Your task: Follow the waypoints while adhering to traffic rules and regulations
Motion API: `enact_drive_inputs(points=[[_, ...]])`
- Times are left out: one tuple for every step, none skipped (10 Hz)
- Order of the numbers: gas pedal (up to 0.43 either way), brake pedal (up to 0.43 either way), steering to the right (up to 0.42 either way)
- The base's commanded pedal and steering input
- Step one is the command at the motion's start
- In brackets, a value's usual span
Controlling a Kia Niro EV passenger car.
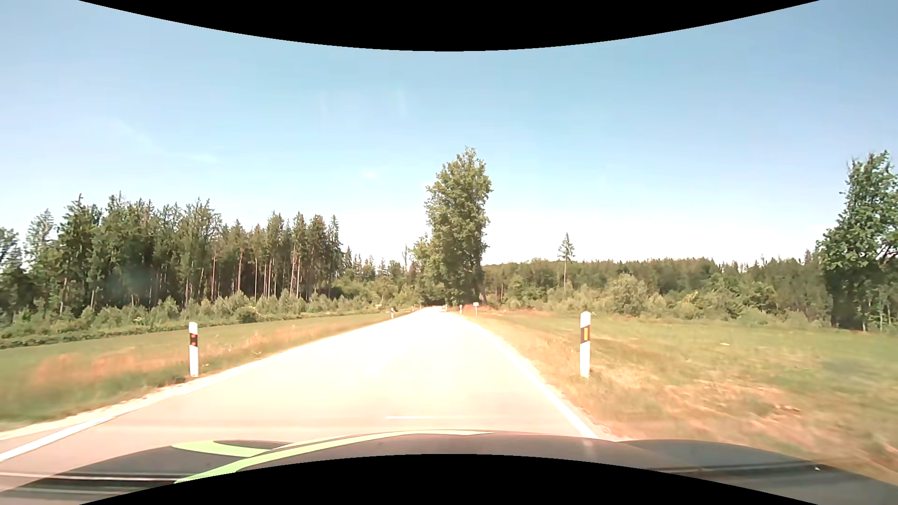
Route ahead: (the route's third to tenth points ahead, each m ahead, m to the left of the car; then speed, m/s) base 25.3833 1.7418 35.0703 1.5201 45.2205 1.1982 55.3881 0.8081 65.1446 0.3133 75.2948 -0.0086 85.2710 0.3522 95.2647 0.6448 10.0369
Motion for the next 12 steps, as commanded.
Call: enact_drive_inputs(points=[[0.331,0.0,-0.006],[0.331,0.0,-0.006],[0.331,0.0,-0.005],[0.331,0.0,-0.005],[0.331,0.0,-0.005],[0.331,0.0,-0.005],[0.331,0.0,-0.005],[0.339,0.0,-0.005],[0.339,0.0,-0.005],[0.339,0.0,-0.005],[0.339,0.0,-0.005],[0.339,0.0,-0.005]])
